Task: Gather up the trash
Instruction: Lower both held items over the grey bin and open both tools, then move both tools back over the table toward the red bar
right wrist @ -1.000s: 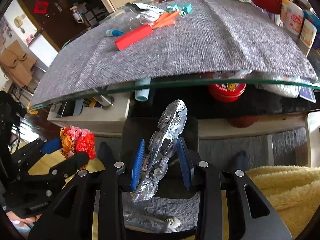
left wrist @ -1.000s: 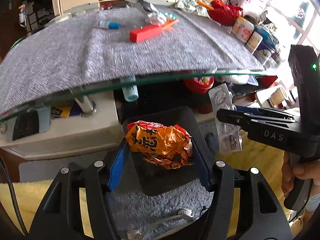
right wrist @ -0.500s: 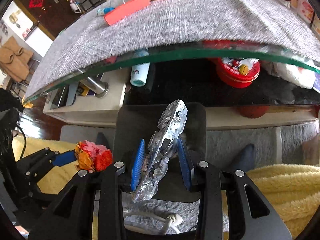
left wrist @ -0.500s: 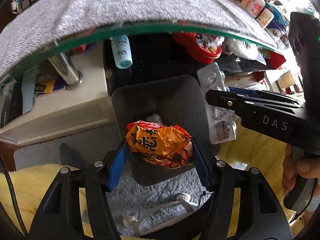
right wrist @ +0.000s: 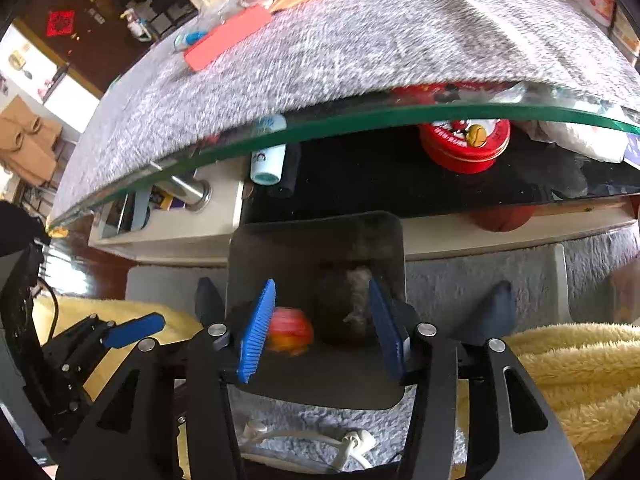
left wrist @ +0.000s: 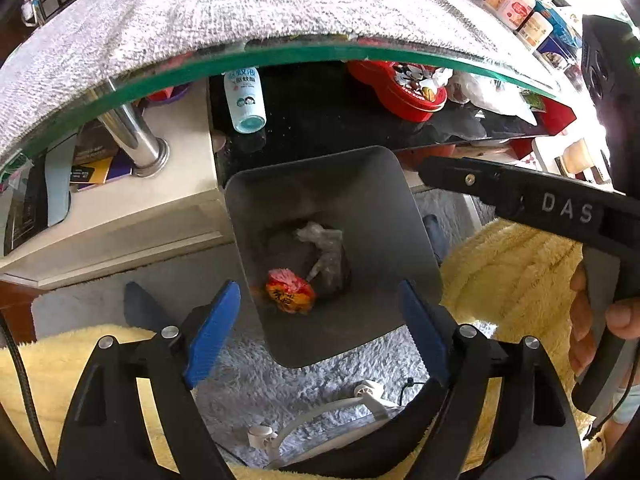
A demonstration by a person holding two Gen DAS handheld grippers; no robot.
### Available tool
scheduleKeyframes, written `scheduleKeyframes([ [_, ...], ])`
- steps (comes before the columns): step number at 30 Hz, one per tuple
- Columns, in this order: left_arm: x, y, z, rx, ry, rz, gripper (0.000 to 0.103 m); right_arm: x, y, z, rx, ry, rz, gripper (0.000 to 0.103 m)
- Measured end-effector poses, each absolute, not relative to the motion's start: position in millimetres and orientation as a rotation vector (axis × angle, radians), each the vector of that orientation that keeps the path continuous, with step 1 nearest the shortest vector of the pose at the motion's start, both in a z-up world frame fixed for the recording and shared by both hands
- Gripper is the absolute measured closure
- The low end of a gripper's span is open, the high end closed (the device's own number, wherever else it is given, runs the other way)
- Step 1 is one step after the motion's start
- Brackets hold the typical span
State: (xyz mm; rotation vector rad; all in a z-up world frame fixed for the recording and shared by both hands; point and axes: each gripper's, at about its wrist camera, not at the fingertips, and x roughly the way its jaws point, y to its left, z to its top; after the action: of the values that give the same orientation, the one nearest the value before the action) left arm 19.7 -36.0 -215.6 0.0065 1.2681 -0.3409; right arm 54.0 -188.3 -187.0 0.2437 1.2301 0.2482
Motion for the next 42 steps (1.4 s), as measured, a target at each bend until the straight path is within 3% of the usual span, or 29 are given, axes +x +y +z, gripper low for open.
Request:
scheduleKeyframes([
  [2,19,-36,-211,0.007,1.261,-0.345,0.024,53,-192,-178,0.252,1.2,0.224,0.041],
  [6,21,-32,-199,-0.012,1.231,-0.36,0.021,49,-200,-160,0.242,1.131,0.154,0.017],
  [25,54,-13,-117,-0.034,1.039,-0.327,0.017,72,-204,-69,0.223,0.902,0.144,0.013],
  [42,138,7,-126,-0.069,1.023,-0.265,0.017,171,-191,-81,0.147,0.972,0.194,0.012],
])
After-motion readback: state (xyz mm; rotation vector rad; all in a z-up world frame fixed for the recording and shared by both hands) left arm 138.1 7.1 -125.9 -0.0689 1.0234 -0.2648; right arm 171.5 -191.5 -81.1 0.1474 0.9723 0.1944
